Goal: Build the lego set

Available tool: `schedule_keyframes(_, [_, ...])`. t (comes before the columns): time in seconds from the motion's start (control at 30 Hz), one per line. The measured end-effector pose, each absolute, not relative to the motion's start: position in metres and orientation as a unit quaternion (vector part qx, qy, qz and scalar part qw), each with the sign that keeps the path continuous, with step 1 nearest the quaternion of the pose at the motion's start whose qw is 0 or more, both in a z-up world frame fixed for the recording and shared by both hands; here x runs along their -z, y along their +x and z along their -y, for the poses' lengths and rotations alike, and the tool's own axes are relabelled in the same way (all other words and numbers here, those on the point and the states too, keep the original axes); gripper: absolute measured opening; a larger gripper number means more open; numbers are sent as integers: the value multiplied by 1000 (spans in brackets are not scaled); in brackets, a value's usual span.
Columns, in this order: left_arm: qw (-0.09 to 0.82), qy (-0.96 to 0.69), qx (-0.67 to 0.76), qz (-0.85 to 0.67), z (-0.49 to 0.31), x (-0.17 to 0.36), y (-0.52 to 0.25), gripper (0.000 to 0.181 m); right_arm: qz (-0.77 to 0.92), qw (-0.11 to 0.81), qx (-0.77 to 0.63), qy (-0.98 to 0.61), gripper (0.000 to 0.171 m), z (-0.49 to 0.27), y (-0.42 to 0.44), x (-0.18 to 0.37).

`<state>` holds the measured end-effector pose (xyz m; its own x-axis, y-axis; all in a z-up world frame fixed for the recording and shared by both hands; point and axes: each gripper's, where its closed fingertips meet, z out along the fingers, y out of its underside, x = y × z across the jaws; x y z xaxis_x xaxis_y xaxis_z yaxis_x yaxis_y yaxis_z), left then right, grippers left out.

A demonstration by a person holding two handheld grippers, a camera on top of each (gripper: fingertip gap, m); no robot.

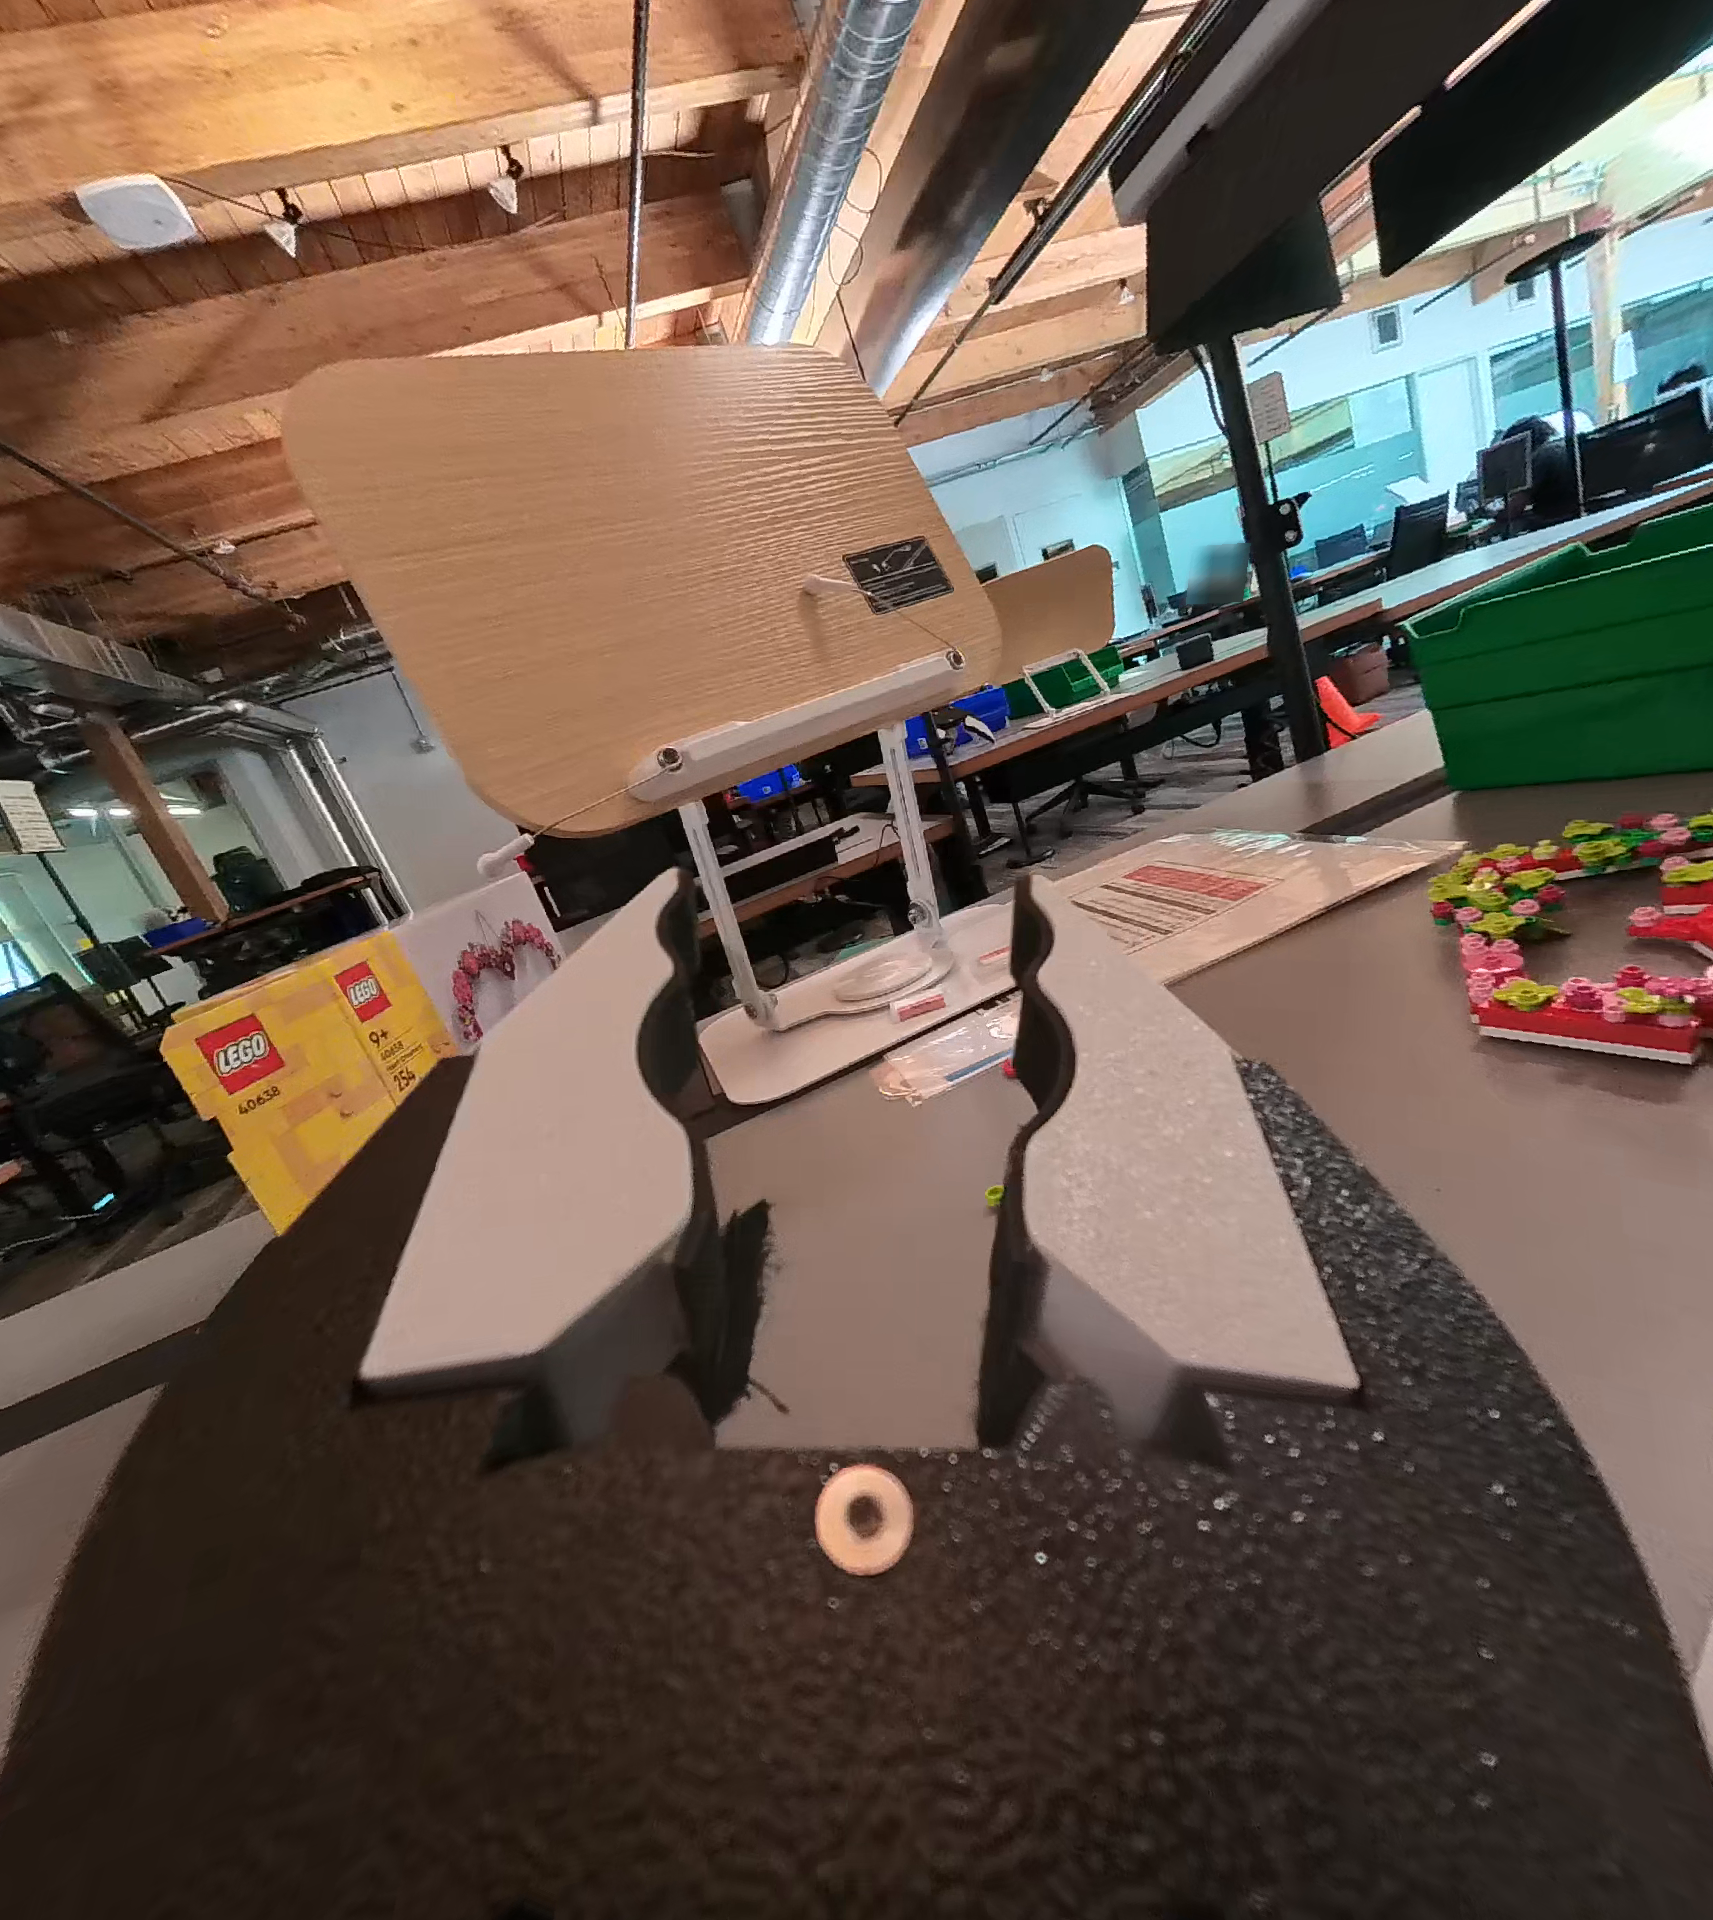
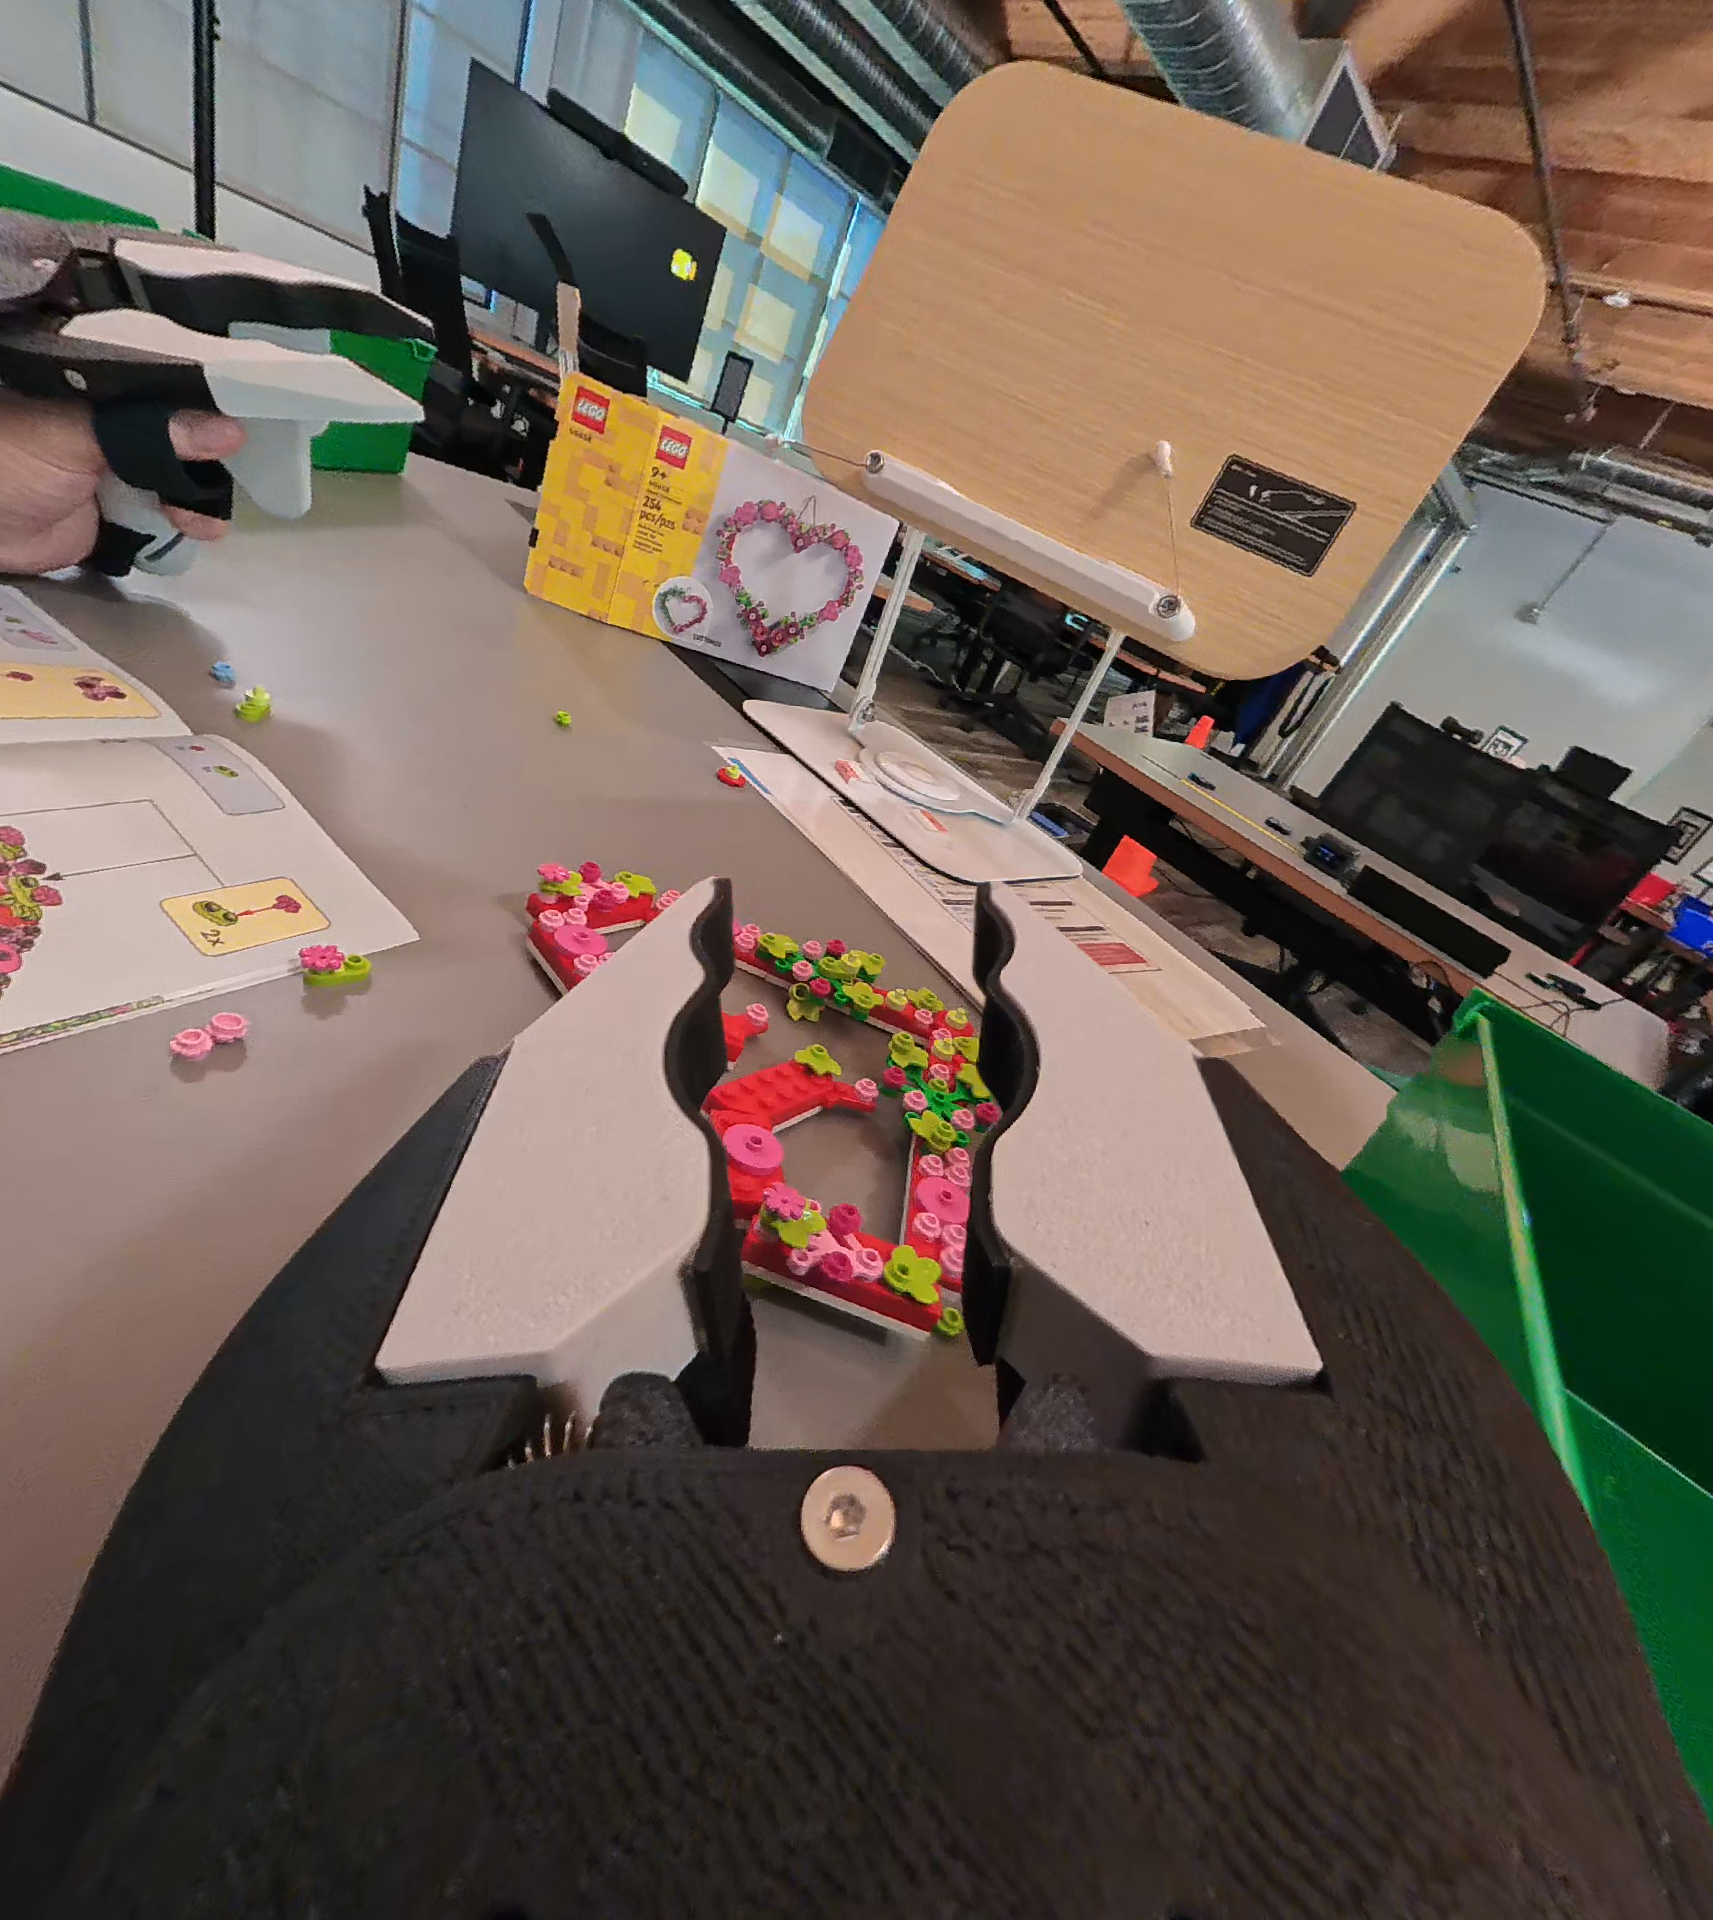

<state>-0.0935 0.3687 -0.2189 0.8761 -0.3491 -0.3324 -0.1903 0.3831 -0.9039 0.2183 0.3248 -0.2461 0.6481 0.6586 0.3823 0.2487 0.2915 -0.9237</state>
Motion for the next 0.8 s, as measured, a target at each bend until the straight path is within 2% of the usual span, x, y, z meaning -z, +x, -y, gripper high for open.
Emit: schedule_keyframes(0.8, [799, -553, 46, -234, -370, 218, -97, 57, 389, 699, -153, -580, 45, -327, 221, 247])
